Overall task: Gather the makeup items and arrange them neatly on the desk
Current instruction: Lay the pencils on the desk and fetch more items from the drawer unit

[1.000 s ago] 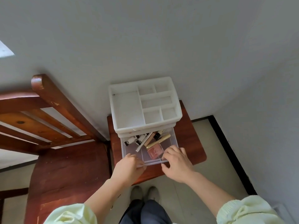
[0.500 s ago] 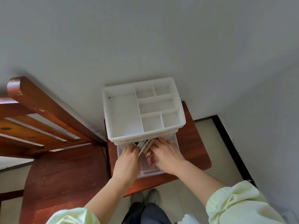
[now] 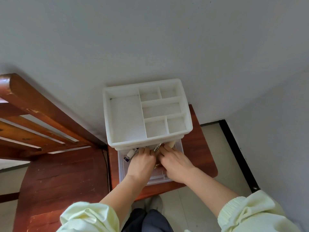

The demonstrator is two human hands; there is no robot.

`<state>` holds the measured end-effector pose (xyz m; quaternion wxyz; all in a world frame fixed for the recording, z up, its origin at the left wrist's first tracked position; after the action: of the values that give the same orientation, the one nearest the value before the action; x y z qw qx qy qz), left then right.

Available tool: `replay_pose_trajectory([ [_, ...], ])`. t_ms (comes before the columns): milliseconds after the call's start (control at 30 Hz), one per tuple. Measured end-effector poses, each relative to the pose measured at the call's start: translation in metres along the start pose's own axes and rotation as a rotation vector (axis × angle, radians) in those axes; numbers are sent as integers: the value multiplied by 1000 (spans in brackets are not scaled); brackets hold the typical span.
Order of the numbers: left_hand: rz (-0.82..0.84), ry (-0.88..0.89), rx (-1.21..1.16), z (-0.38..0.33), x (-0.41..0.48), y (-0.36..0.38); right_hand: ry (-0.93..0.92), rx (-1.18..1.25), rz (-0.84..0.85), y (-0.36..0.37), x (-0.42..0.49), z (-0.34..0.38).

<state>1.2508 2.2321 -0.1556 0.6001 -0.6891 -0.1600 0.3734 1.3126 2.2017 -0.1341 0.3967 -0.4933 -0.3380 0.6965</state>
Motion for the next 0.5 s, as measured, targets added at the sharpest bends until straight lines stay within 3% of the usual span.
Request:
replay_pose_trajectory([
  [133,4,1,0,-5,11,-2,-31,28,-19,6,-3,-6],
  [233,132,-22,44,-9,11,-6,-40,25,-17,9,-3,-8],
  [500,190,-54,220,-6,16,-2,-112,-135,-19,3,-4,-3],
])
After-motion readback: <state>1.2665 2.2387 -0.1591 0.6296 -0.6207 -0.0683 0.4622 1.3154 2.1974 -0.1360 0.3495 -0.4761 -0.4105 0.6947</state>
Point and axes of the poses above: each hand's wrist, its own x-axis towards the middle knuckle, its own y-axis out of the palm, z = x × y, the point moved 8 cm from there along x, towards the middle knuckle, and after that the axes turned 8 degrees about x, right-handed, at the moved point
